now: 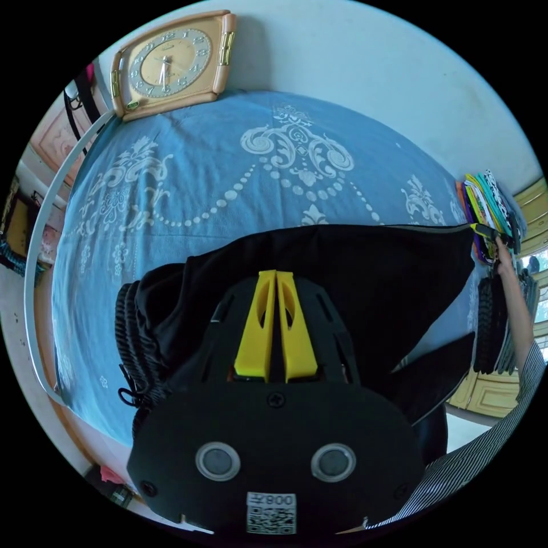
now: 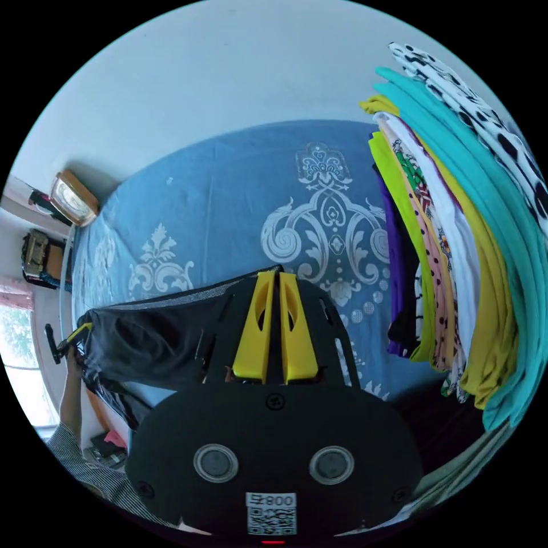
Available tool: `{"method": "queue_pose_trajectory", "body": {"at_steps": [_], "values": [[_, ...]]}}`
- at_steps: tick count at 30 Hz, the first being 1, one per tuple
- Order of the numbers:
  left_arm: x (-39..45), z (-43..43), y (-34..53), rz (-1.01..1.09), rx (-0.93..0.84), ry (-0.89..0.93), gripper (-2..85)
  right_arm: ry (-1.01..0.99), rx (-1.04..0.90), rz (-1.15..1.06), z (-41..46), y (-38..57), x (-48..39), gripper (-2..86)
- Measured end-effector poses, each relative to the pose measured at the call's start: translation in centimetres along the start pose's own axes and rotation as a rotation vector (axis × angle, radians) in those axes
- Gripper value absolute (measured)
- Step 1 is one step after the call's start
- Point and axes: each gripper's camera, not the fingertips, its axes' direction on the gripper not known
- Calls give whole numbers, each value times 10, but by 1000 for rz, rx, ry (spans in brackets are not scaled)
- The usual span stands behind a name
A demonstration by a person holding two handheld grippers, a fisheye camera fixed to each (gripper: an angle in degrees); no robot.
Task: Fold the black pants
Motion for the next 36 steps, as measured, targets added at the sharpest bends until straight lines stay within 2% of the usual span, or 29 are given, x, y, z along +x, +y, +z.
{"method": "queue_pose_trajectory", "body": {"at_steps": [3,7,10,12,15,18,20,23,26,32,36], "values": [[-26,-9,11,-6,11,15,-1,113,-83,28,15,-14,-19,29],[-69,-32,37,-37,58,37,12,140,-14,-12,-7,2,-48,51],[-118,-51,68,-95,67,7,52,113,27,-183,-24,40,-100,62],[-169,-61,93,-199,67,1,70,150,13,-386,-25,83,-167,68],[-231,-71,115,-328,122,100,87,213,-2,-601,-18,133,-248,72],[-280,-71,121,-415,162,195,95,291,-21,-743,-2,156,-311,84],[-301,-69,116,-432,172,202,98,269,-41,-791,5,159,-338,86],[-332,-60,106,-474,162,230,86,261,-95,-814,17,151,-371,79],[-356,-44,102,-505,58,196,45,232,-119,-807,18,143,-390,71],[-390,-89,117,-444,213,133,8,258,-113,-818,7,136,-424,65],[-420,-114,132,-506,346,119,12,275,-108,-821,-1,132,-444,60]]}}
